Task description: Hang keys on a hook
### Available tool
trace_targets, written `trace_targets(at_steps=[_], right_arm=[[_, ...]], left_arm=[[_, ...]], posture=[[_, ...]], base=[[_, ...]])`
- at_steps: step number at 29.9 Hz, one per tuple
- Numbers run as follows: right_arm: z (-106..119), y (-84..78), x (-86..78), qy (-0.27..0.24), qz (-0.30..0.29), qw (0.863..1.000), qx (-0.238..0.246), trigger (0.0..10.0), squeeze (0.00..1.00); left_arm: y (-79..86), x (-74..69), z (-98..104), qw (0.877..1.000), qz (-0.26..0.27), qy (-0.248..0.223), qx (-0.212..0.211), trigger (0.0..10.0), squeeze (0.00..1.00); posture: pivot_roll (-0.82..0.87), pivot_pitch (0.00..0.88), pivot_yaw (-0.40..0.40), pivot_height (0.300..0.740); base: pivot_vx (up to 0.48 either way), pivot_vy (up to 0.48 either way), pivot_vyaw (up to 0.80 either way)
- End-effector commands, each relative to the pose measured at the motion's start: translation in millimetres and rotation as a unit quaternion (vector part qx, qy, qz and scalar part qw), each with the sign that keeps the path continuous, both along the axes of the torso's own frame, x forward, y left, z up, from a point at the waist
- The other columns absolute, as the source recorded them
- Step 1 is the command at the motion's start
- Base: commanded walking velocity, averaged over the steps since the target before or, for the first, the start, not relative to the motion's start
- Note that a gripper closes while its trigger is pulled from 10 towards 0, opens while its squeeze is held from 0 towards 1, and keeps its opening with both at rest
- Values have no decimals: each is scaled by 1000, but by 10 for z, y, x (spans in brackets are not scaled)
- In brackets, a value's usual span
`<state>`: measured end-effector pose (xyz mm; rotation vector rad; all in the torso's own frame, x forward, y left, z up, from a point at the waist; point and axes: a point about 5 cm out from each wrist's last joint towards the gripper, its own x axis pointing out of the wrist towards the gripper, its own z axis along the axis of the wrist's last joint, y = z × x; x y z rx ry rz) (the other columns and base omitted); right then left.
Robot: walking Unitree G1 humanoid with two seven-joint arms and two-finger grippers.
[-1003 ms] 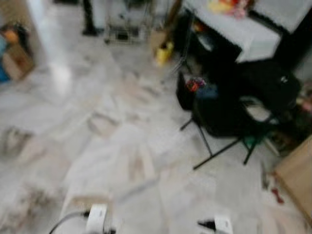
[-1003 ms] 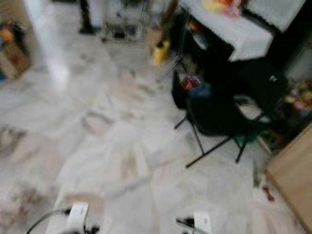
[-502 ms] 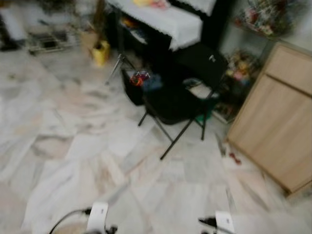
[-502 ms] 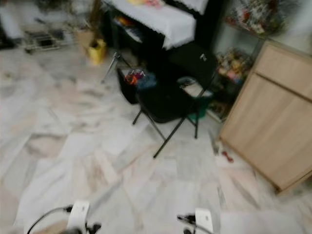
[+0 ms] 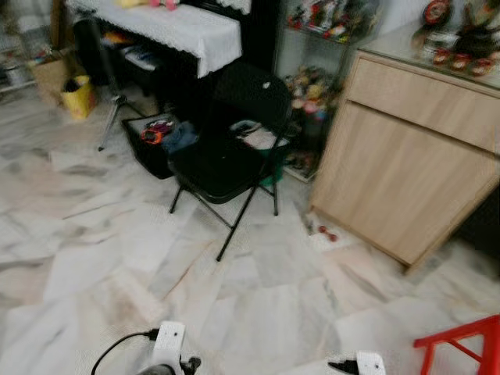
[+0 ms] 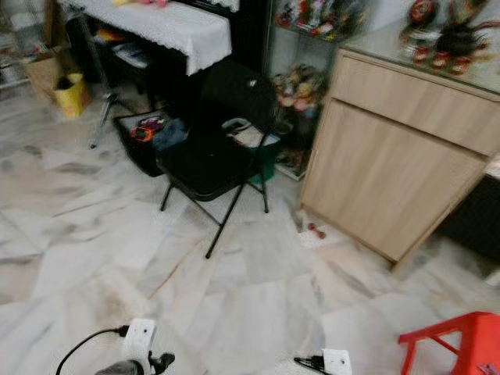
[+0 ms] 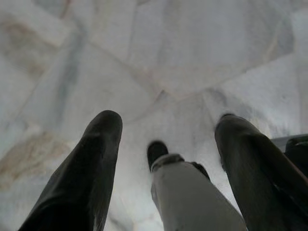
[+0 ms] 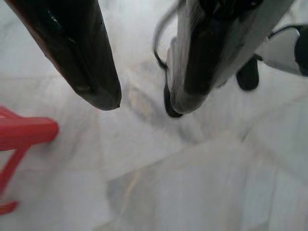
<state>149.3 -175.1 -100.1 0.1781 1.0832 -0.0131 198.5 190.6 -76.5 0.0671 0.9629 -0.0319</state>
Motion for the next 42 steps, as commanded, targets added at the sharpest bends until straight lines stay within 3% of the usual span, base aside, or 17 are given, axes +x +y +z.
trace_targets(at_steps=[1, 21, 35, 42], right_arm=[[-13, -12, -38, 6, -1, 1000, -3, 10000, 0], [25, -14, 67, -4, 3, 1000, -3, 10000, 0], [-19, -3, -55, 6, 7, 1000, -3, 10000, 0], [18, -51, 37, -4, -2, 1000, -8, 10000, 0]], left_arm=[[-16, -32, -20, 1000, -3, 7, -3, 10000, 0], [-23, -34, -22, 1000, 0, 8, -7, 10000, 0], [-23, -39, -25, 1000, 1, 10, -8, 10000, 0], [-23, -36, -23, 1000, 1, 9, -9, 10000, 0]], posture=[[59, 0, -40, 740], [58, 0, -40, 740], [58, 0, -40, 740], [58, 0, -39, 740]], base=[[0, 0, -775], [0, 0, -777], [0, 0, -777], [0, 0, -555]])
